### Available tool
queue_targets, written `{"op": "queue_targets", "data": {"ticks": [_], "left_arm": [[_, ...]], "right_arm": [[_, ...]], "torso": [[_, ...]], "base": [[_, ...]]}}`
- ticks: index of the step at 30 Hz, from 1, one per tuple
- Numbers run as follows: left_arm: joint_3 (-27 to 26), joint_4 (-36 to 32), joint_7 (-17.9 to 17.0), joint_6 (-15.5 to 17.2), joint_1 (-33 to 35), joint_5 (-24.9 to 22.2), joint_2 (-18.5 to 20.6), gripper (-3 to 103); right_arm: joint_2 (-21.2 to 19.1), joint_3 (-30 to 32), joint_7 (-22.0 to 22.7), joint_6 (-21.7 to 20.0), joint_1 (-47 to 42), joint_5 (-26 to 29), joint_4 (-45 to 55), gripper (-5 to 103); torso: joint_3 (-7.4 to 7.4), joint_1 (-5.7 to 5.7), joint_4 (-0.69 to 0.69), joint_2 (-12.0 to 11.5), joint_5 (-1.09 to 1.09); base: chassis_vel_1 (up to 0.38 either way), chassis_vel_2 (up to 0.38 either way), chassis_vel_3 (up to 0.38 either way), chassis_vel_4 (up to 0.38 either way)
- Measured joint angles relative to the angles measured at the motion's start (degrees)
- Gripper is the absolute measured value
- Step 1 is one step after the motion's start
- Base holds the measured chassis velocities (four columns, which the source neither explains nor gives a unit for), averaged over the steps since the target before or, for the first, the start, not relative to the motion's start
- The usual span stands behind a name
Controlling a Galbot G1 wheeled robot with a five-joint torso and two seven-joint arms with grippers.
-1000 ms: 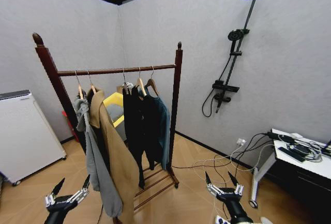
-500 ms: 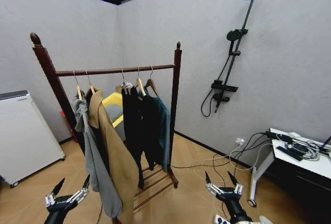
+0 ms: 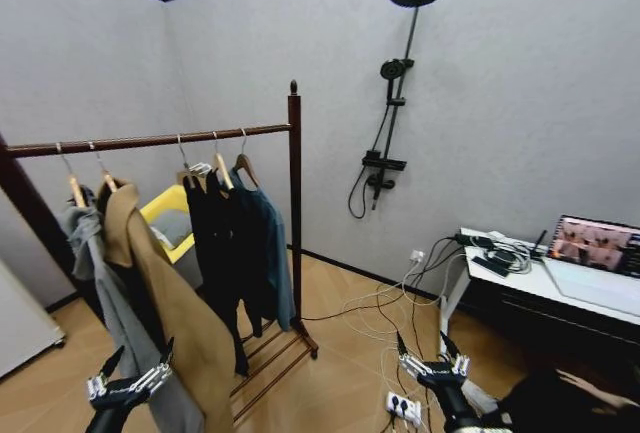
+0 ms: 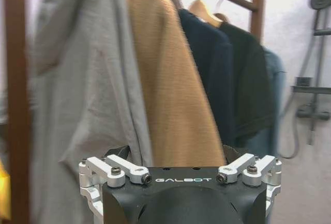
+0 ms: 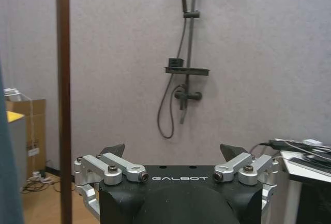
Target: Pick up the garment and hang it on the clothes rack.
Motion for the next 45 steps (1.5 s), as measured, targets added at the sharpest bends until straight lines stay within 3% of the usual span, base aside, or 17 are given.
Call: {"op": "queue_targets", "data": {"ticks": [24, 45], "left_arm": [[0.0, 0.0, 0.0, 0.0, 0.0, 0.0, 0.0, 100], [0.0, 0.0, 0.0, 0.0, 0.0, 0.0, 0.0, 100]], "right_arm": [[0.0, 0.0, 0.0, 0.0, 0.0, 0.0, 0.0, 100], [0.0, 0.0, 0.0, 0.0, 0.0, 0.0, 0.0, 100]], "torso": [[0.00, -0.01, -0.01, 0.0, 0.00], [0.00, -0.01, -0.01, 0.0, -0.01]], "base": [[-0.119, -0.116, -0.113, -0.114], [-0.111, -0.110, 0.109, 0.110]]}}
